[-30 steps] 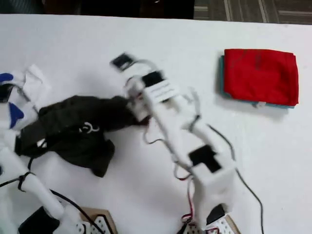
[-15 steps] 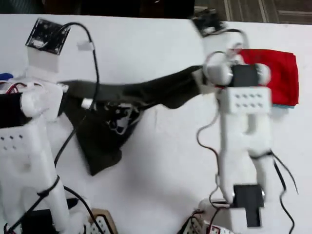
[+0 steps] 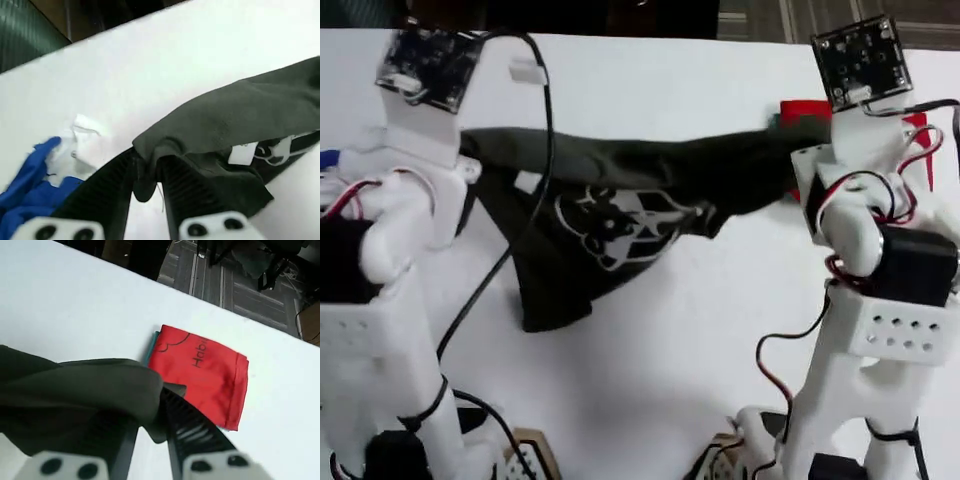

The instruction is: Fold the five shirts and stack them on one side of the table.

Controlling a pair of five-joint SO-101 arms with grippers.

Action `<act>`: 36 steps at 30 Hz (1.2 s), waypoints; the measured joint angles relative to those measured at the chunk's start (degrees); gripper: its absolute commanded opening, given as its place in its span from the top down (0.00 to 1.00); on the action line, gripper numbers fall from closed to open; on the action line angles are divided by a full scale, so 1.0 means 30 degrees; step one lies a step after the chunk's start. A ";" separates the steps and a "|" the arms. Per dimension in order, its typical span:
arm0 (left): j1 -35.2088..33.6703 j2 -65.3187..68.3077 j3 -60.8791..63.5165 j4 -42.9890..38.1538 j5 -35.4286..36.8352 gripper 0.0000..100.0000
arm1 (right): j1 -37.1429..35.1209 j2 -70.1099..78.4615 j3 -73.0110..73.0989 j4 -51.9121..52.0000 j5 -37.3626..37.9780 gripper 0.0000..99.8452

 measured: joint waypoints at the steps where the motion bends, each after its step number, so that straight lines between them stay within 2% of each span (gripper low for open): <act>1: 0.0176 0.0000 0.0967 0.0000 0.0000 0.97 | 0.0000 -0.0029 0.0703 0.0000 0.0000 0.98; 4: 0.0586 0.0000 0.4718 -0.0147 0.0000 0.97 | 0.0000 -0.0029 0.3810 -0.0117 0.0000 0.98; 11: 0.0733 0.0029 1.5062 -0.3751 0.0000 0.97 | 0.0059 -0.0029 1.1077 -0.2315 0.0000 0.98; 15: 0.0733 0.0029 1.8462 -0.5333 -0.0879 0.95 | 0.0059 -0.0029 1.2982 -0.3341 0.0000 0.98; 22: 0.0352 0.0029 1.9663 -0.5685 -0.4278 0.75 | 0.2022 -0.0029 1.3685 -0.5011 0.0615 0.98; 29: 0.0440 0.0029 1.9429 -0.4425 -0.5744 0.76 | 0.3194 -0.0029 1.3802 -0.5128 0.1641 0.98; 33: 0.2608 0.0029 1.8960 -0.2989 -0.6564 0.76 | 0.3194 -0.0029 1.3802 -0.5128 0.1641 0.98; 36: 0.4103 0.0029 1.9663 -0.3751 -0.6681 0.76 | 0.3194 -0.0029 1.3802 -0.5128 0.1641 0.98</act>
